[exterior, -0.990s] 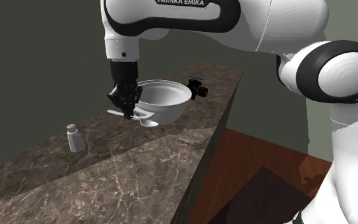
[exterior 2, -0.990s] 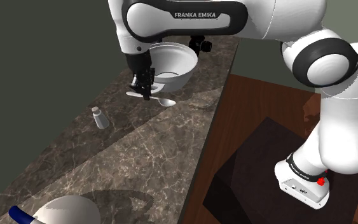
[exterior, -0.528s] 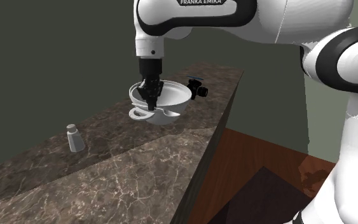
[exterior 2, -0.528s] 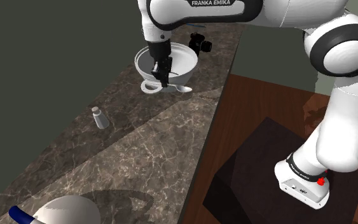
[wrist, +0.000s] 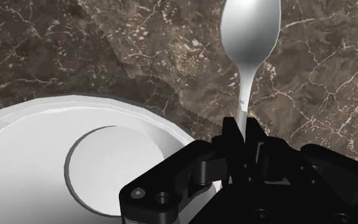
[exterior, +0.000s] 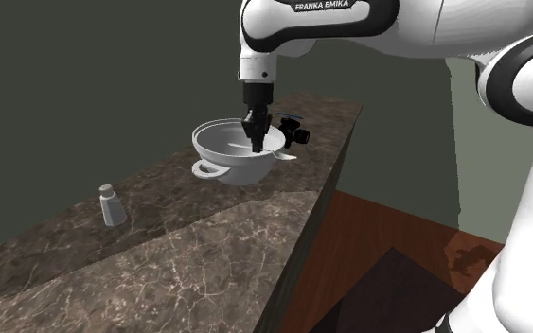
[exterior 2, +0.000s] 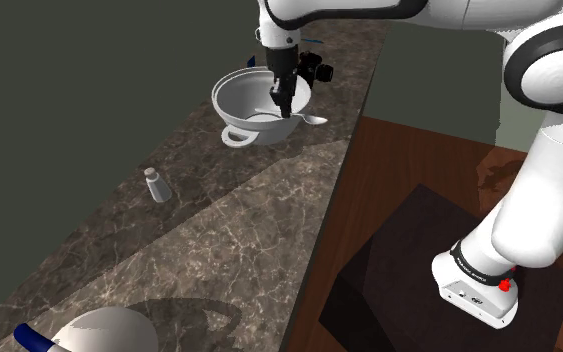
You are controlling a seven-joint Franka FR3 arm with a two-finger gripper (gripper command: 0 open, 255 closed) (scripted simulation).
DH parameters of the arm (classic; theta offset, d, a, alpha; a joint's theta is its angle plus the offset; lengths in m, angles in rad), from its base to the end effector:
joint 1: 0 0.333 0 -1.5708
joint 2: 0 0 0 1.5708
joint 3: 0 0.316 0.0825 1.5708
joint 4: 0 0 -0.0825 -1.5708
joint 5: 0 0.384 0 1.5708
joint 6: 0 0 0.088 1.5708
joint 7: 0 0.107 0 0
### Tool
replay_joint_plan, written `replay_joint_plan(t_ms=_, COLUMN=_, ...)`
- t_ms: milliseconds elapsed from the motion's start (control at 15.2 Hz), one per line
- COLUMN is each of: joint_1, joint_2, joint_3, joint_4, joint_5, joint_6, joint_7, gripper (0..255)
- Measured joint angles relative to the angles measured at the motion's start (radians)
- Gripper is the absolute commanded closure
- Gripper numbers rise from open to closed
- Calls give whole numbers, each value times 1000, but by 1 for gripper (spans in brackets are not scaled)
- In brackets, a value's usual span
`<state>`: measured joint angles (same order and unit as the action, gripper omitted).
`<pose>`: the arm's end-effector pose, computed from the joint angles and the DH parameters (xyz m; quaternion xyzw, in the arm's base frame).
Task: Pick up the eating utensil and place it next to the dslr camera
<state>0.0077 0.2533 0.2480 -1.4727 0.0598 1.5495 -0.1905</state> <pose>0.6000 0.1466 0.5244 -0.9706 -0.2171 0.0861 0.0580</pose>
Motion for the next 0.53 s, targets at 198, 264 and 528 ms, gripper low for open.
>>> replay_joint_plan(t_ms=198, joint_1=-46, joint_2=-1, joint_3=-29, joint_4=-7, joint_5=-5, joint_6=0, joint_7=-74, gripper=255)
replay_joint_plan(t_ms=264, joint_1=-61, joint_2=-5, joint_3=-38, joint_4=-5, joint_5=-7, joint_6=-8, joint_7=-98, gripper=255)
replay_joint_plan(t_ms=528, joint_1=-108, joint_2=4, joint_3=-68, joint_4=19, joint_5=-15, joint_6=-30, joint_7=-173, gripper=255)
